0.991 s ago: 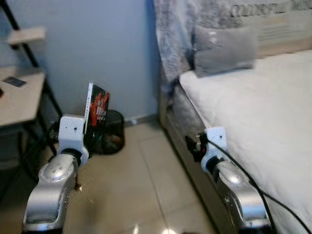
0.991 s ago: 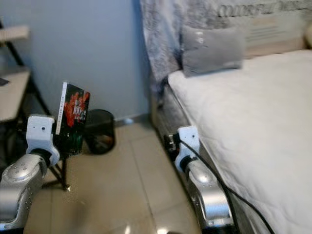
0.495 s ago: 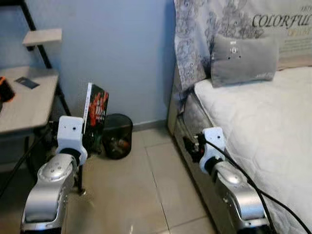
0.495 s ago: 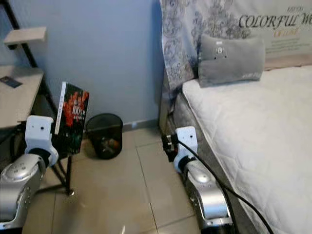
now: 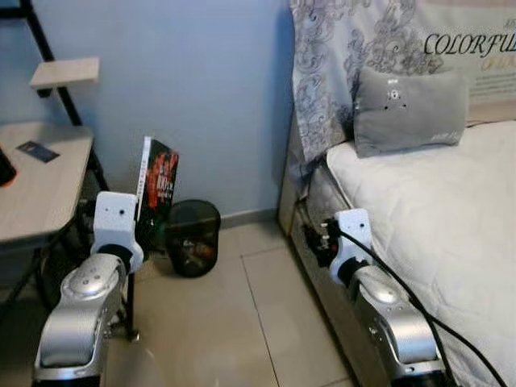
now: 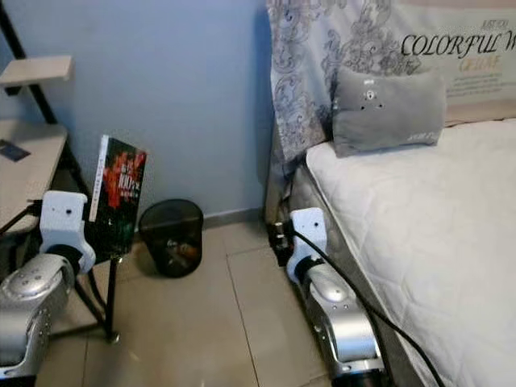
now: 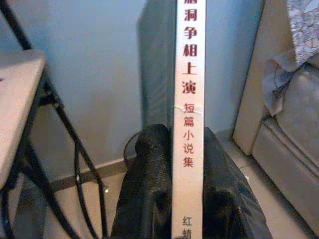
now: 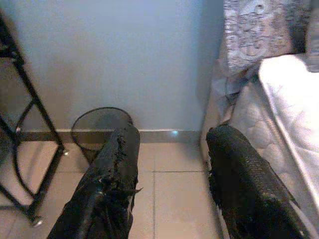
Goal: Clean up the room
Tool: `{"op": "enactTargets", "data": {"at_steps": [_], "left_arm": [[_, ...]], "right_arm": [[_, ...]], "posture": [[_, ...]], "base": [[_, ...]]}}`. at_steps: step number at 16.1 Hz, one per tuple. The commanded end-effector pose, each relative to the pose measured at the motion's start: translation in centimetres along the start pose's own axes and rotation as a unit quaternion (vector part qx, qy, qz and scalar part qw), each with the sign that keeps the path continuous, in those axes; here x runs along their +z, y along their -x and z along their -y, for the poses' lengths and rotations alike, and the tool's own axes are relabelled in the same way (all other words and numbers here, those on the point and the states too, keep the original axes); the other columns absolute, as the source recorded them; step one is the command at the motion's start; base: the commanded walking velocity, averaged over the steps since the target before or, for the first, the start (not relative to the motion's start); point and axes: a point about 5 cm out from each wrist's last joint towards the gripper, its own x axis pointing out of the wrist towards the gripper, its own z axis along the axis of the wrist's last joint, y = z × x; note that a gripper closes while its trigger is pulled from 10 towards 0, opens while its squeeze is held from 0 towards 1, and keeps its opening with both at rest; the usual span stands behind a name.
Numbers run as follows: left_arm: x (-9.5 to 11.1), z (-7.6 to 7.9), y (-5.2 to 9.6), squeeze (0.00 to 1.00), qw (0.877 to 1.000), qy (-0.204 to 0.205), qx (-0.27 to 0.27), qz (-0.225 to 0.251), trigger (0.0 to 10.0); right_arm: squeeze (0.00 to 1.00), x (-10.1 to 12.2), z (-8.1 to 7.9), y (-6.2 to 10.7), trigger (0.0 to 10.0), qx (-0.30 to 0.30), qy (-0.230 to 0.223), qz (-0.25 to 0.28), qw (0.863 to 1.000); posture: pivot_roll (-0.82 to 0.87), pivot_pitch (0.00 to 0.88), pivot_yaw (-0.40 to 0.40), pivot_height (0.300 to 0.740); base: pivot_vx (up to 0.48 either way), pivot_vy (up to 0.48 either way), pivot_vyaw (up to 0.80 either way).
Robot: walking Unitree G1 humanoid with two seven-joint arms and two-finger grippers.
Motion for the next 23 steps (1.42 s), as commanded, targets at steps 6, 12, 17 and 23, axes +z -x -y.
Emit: {"op": "enactTargets", "data": {"at_steps": [6, 12, 17, 23], "left_arm": [[1.3, 0.93, -0.16, 0.0, 0.999, -0.007, -0.021, 0.03, 10.0], [1.25, 0.99, -0.12, 0.0, 0.999, -0.008, -0.023, 0.029, 10.0], [1.26, 1.06, -0.11, 0.0, 0.999, -0.01, -0.024, 0.029, 10.0], [1.21, 1.19, -0.11, 0.0, 0.999, -0.01, -0.027, 0.028, 10.0]], "right_arm": [[0.0, 0.22, 0.76, 0.04, 10.0, -0.013, 0.003, 0.004, 1.0], [0.0, 0.24, 0.73, 0.01, 10.0, -0.013, 0.003, 0.004, 1.0], [0.0, 0.29, 0.75, 0.02, 10.0, -0.015, 0.0, 0.007, 1.0], [0.0, 0.44, 0.89, 0.09, 10.0, -0.019, -0.006, 0.013, 1.0]], "posture": [[-0.05, 0.0, 0.009, 0.74], [-0.05, 0.0, 0.01, 0.74], [-0.04, 0.0, 0.009, 0.74], [-0.05, 0.0, 0.01, 0.74]], "base": [[0.346, 0.0, 0.0], [0.345, 0.0, 0.0], [0.345, 0.0, 0.0], [0.345, 0.0, 0.0]]}}
